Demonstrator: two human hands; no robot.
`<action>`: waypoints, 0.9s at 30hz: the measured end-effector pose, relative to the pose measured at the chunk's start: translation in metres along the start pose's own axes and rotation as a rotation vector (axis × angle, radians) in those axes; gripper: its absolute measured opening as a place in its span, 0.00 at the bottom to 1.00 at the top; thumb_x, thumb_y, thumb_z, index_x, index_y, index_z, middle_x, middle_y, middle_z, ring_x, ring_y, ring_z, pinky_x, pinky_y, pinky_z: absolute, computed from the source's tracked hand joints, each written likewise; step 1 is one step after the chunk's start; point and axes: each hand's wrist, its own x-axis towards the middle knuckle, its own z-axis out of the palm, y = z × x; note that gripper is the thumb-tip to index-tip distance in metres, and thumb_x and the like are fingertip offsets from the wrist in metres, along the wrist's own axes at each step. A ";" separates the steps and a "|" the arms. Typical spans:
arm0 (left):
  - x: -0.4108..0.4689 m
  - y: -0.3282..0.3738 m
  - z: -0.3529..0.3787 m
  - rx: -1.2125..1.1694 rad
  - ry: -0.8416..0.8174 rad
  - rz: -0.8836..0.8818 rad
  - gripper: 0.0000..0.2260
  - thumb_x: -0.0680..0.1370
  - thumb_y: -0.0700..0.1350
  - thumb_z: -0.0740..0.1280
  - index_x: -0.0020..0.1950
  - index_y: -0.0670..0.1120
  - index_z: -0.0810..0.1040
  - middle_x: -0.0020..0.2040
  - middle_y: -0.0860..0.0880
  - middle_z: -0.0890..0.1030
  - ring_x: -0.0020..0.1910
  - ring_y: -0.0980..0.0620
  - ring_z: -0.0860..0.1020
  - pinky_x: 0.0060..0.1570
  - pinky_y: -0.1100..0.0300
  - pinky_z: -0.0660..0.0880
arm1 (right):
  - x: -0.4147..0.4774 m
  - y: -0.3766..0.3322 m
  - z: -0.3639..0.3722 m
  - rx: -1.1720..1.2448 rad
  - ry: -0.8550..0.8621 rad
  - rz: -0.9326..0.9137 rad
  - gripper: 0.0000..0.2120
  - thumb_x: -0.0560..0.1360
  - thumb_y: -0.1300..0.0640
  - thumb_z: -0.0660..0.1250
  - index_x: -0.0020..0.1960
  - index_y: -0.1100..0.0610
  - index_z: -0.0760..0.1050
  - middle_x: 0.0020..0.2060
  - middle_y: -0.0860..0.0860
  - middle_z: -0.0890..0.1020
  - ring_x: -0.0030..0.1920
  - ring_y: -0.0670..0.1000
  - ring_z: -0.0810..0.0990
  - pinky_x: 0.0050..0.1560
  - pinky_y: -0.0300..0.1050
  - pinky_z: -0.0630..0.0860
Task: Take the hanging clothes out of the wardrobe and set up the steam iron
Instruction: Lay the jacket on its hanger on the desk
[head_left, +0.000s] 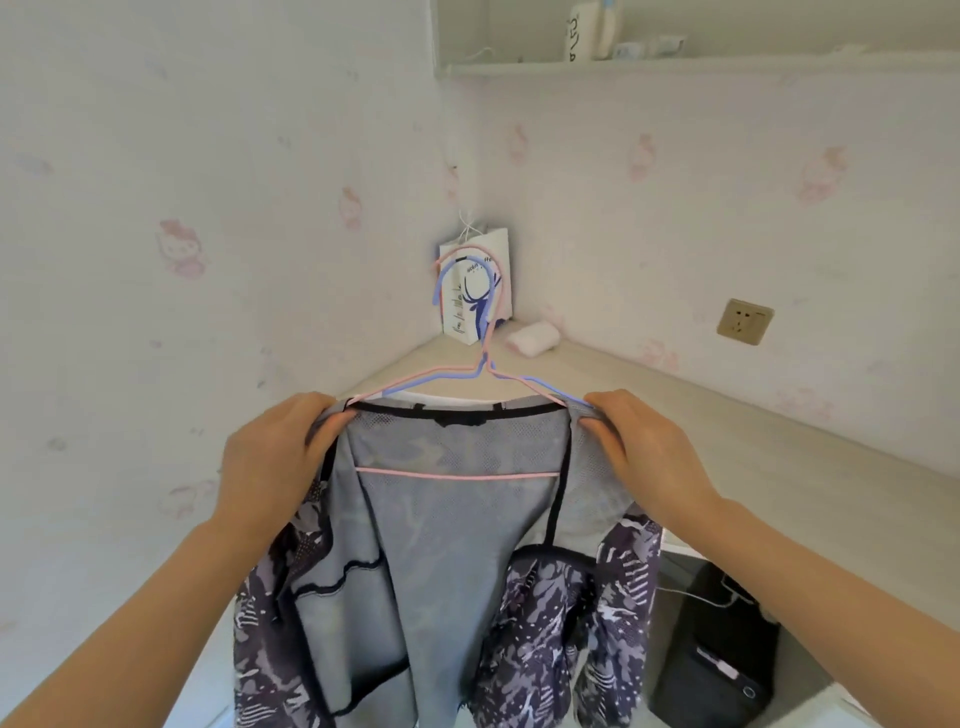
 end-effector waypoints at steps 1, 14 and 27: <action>0.011 -0.009 0.005 -0.002 0.006 -0.007 0.14 0.79 0.56 0.61 0.43 0.48 0.77 0.34 0.52 0.76 0.33 0.50 0.75 0.30 0.53 0.73 | 0.013 -0.001 0.008 -0.002 0.010 0.009 0.15 0.79 0.48 0.57 0.58 0.56 0.74 0.46 0.51 0.79 0.43 0.55 0.79 0.37 0.53 0.77; 0.105 -0.081 0.100 -0.024 -0.054 -0.129 0.12 0.79 0.55 0.60 0.44 0.49 0.75 0.37 0.53 0.75 0.39 0.49 0.74 0.34 0.52 0.73 | 0.141 0.023 0.087 -0.037 -0.008 0.094 0.10 0.79 0.49 0.59 0.53 0.54 0.74 0.45 0.50 0.78 0.45 0.54 0.78 0.40 0.52 0.75; 0.221 -0.145 0.254 0.025 -0.209 -0.229 0.14 0.80 0.56 0.58 0.42 0.47 0.72 0.38 0.50 0.75 0.41 0.46 0.74 0.38 0.49 0.73 | 0.303 0.122 0.216 0.102 -0.118 0.180 0.07 0.80 0.52 0.60 0.50 0.54 0.73 0.42 0.51 0.76 0.42 0.54 0.75 0.42 0.53 0.74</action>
